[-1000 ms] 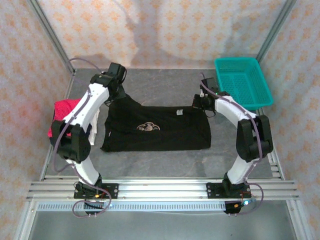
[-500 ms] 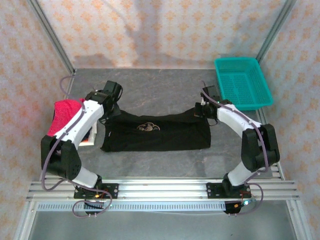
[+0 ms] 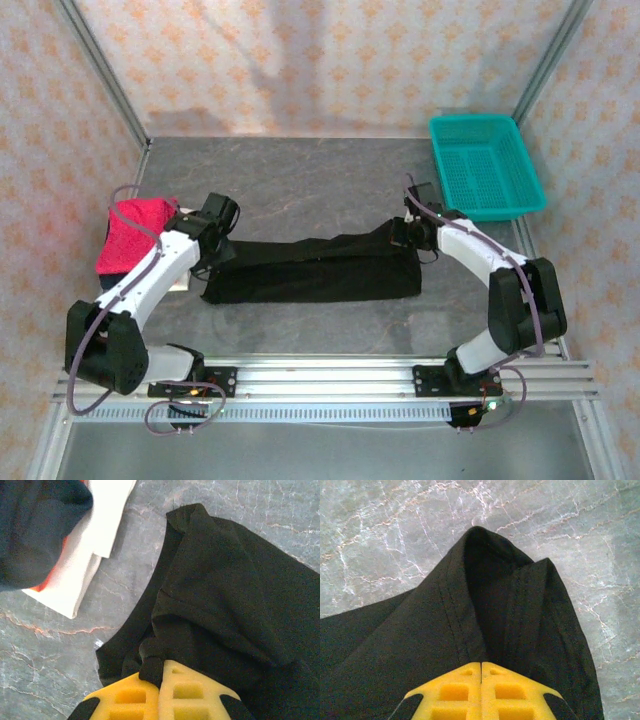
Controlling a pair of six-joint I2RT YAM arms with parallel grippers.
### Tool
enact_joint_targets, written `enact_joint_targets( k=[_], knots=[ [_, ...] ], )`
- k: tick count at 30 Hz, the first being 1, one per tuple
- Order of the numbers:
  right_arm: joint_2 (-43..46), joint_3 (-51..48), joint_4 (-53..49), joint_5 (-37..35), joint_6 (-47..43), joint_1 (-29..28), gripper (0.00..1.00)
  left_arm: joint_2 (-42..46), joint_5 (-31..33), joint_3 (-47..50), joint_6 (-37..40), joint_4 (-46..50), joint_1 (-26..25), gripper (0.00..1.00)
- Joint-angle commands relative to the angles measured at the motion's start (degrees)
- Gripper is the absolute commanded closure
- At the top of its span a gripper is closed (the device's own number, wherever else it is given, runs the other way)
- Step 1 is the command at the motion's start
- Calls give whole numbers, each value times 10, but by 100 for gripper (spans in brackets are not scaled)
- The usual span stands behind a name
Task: Fold and stack the t-shirts
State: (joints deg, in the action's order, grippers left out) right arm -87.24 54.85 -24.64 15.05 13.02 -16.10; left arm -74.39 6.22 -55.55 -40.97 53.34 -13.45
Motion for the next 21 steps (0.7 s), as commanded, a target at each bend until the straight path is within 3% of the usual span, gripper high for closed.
enact_joint_targets(
  k=[1,11,21],
  knots=[
    [2,-10,-15,-8,9,-1,100,21,-2,21,-23,21,-3,100],
    [-22,-14,-8,1,13,-6,100,12,-27,83,-41,-26,-6,100],
    [-22,-38,0,3,29,-10,100,-46,4,106,-55,-68,-5,100]
  ],
)
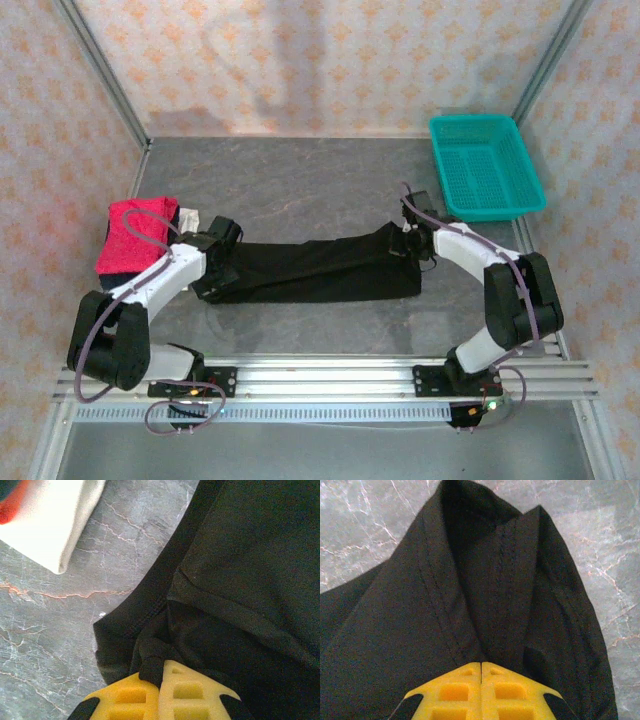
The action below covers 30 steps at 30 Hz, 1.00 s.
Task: Fold and stack the t-shirts
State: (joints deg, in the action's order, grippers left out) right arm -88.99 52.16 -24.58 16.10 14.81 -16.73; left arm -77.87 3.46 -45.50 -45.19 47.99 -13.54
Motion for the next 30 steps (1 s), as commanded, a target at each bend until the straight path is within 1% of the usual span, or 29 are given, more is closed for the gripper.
enact_joint_targets(
  k=[1,4,5,7,8,10,12,13,14,18,19,21,23,25,29,30],
  knots=[
    [-5,-13,1,-6,12,-4,100,-16,34,5,-13,-16,-4,100],
    [-5,-19,3,-2,17,-5,100,-23,43,7,-13,-17,-5,100],
    [-4,-20,3,-1,19,-5,100,-22,47,7,-13,-16,-5,97],
    [2,-21,3,1,21,-6,97,-17,54,6,-14,-14,-5,84],
    [6,-20,1,3,21,-6,92,-13,55,4,-14,-10,-5,77],
    [20,-19,0,3,20,-6,76,-2,57,1,-15,-2,-5,64],
    [38,-15,-3,7,16,-7,61,13,58,-3,-13,5,-5,48],
    [45,-11,-4,9,13,-9,56,20,57,-5,-13,9,-5,42],
    [53,-6,-7,10,8,-12,52,26,57,-7,-13,12,-5,41],
    [68,14,-10,3,-3,-37,47,38,50,-24,-17,21,-5,39],
    [69,17,-9,1,-2,-43,46,41,49,-28,-18,26,-5,28],
    [67,18,1,-3,0,-56,46,49,49,-39,-19,33,-4,17],
    [59,17,11,-5,4,-65,46,54,42,-47,-18,33,-5,10],
    [42,22,2,-11,5,-69,46,51,24,-54,-18,27,-5,10],
    [23,31,-55,-80,31,-68,45,39,-28,-50,-33,0,-7,10],
    [20,28,-63,-87,35,-66,45,37,-38,-46,-39,-9,-7,11]
  ],
)
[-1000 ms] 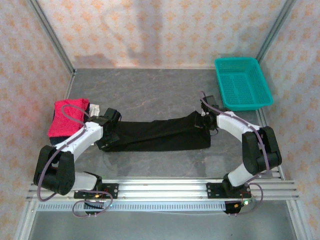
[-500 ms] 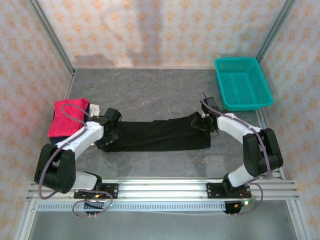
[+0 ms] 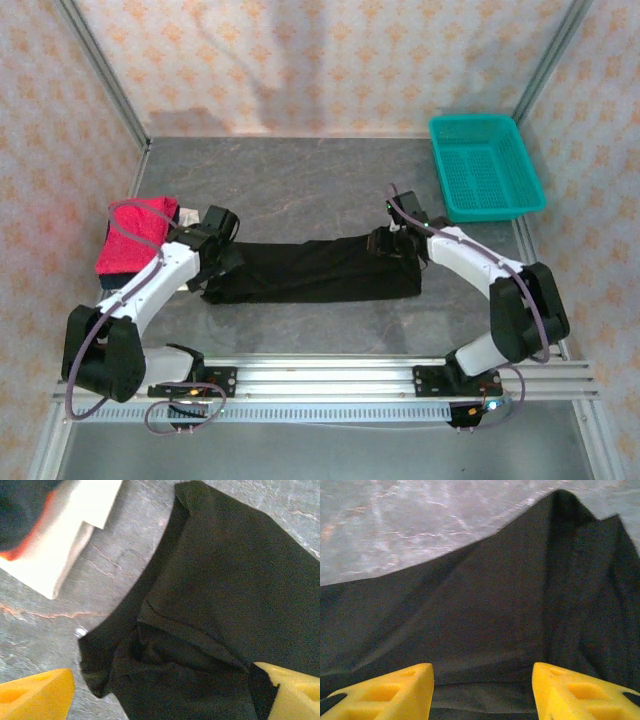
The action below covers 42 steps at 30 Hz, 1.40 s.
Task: Fold and stack the t-shirts
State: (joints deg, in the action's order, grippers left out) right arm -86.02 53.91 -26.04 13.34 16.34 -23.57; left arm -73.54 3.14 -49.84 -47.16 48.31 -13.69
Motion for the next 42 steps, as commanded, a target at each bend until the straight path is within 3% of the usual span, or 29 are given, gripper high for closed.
enact_joint_targets(
  k=[1,4,8,11,15,32,42],
  knots=[
    [-13,9,-56,-61,21,4,45,-8,-41,0,-24,-19,-5,12],
    [-31,8,-71,-52,20,5,45,-24,-52,1,-29,-31,-6,15],
    [-51,15,-75,-15,21,5,56,-44,-52,-3,-29,-37,-8,22],
    [-62,22,-87,-1,17,6,72,-54,-51,-4,-26,-40,-8,24],
    [-45,23,-103,-6,17,5,100,-61,-53,-4,-25,-45,-9,25],
    [97,-90,-104,33,97,-3,100,-74,-53,3,-22,-54,-8,26],
    [33,-93,-70,14,94,-3,96,-76,-50,-2,-21,-59,-8,25]
  ],
)
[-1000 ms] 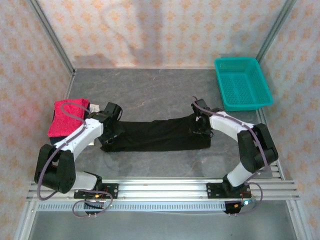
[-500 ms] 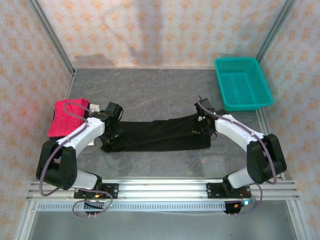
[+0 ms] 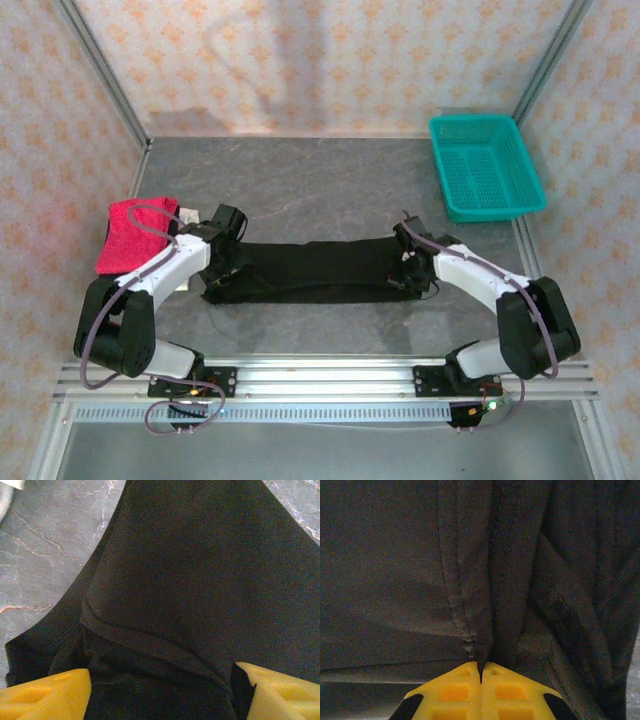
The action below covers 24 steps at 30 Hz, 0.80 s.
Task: Fold and stack the t-shirts
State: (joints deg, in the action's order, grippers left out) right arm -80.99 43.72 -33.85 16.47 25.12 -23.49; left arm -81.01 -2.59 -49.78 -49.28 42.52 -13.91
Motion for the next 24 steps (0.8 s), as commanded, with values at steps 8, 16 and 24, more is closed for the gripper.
enact_joint_targets(
  k=[8,16,24],
  knots=[
    [41,31,17,-13,-44,-3,40,34,49,-24,9,44,-10,18],
    [1,88,69,3,-60,-9,33,37,148,-92,-22,135,-93,14],
    [-47,103,94,21,-44,-16,33,32,91,-10,-92,53,-114,60]
  ],
)
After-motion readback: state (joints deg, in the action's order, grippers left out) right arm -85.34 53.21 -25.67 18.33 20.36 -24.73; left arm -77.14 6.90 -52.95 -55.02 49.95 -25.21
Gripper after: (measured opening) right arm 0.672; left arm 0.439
